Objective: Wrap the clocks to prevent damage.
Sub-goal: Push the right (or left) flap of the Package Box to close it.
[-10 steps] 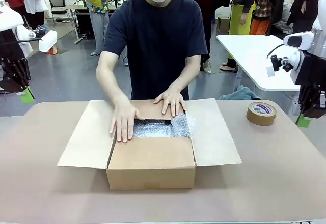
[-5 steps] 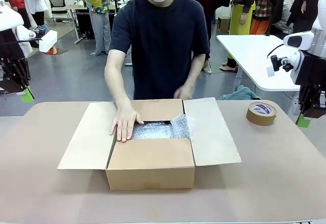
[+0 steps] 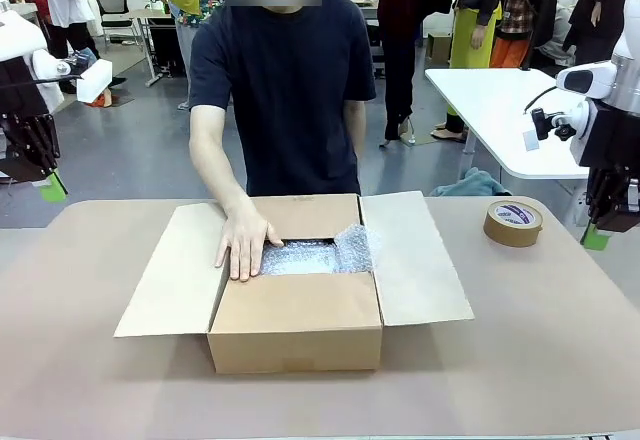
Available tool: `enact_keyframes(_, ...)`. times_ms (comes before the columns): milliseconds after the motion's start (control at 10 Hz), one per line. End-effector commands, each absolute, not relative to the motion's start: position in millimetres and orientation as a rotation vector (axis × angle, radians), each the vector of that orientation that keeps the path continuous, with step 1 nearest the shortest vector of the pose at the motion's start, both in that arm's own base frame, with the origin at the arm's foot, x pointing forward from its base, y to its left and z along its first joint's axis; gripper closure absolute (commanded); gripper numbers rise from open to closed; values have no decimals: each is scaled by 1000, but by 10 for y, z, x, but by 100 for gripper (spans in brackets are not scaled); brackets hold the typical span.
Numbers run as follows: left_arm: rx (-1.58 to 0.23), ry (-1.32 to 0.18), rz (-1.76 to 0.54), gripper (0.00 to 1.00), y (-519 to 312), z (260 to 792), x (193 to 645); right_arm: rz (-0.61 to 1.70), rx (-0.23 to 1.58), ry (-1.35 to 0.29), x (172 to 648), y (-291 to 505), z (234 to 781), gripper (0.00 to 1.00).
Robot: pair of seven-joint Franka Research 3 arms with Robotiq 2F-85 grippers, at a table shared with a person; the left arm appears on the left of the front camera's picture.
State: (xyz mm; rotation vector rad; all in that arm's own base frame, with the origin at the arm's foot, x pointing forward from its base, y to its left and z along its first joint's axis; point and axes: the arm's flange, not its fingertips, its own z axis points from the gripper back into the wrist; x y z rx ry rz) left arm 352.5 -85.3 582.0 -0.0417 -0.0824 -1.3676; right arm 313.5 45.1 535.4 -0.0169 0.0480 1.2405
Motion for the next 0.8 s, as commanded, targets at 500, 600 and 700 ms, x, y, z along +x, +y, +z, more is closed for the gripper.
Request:
enact_keyframes(500, -45, -85, -1368, 100, -829, 5816, 3504, 1609, 546, -495, 3853, -361, 4847, 99)
enact_keyframes(600, -45, -85, -1368, 100, -829, 5816, 3504, 1545, 632, -569, 3961, -434, 4681, 99)
enact_keyframes(700, -45, -85, -1368, 100, -829, 5816, 3504, 1461, 665, -594, 4051, -443, 4456, 99)
